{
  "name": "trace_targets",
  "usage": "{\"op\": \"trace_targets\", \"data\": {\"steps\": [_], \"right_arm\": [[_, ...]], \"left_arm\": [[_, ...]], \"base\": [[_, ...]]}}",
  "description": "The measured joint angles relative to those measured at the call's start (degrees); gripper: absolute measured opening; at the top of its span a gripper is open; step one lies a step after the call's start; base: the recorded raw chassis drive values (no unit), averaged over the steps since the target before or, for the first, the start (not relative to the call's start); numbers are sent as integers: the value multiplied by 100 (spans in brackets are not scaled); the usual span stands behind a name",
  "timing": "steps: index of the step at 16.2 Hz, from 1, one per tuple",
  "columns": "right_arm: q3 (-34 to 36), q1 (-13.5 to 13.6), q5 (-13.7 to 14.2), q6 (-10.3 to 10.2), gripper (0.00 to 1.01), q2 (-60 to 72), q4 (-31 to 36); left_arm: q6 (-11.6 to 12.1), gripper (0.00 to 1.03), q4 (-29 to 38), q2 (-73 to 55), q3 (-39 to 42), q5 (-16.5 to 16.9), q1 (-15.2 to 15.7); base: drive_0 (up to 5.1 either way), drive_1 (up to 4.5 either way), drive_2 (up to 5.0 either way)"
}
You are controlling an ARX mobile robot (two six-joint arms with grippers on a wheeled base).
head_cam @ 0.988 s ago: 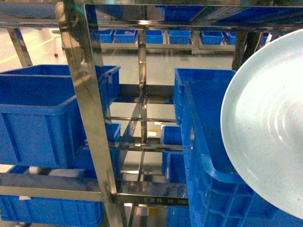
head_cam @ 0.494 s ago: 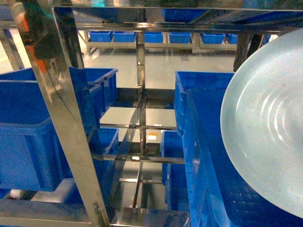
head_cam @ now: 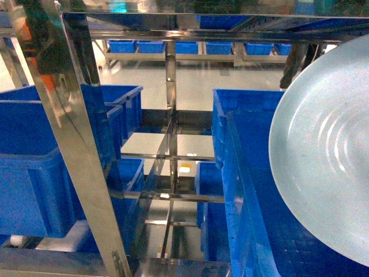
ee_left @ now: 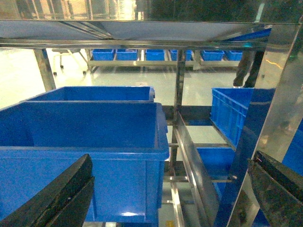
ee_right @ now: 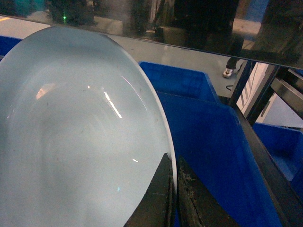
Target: Place blue tray on left shelf second layer neatly
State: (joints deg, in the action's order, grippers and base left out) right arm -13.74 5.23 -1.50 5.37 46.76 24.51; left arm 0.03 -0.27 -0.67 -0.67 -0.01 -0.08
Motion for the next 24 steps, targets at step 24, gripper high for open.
{"op": "trace_targets", "data": {"steps": [24], "right_arm": [[-1482,-1425,-1497,-3456,2,3176,-1182]], "left_arm": [[0,98,0,0,0,0,2]], "base": [[0,0,0]]}}
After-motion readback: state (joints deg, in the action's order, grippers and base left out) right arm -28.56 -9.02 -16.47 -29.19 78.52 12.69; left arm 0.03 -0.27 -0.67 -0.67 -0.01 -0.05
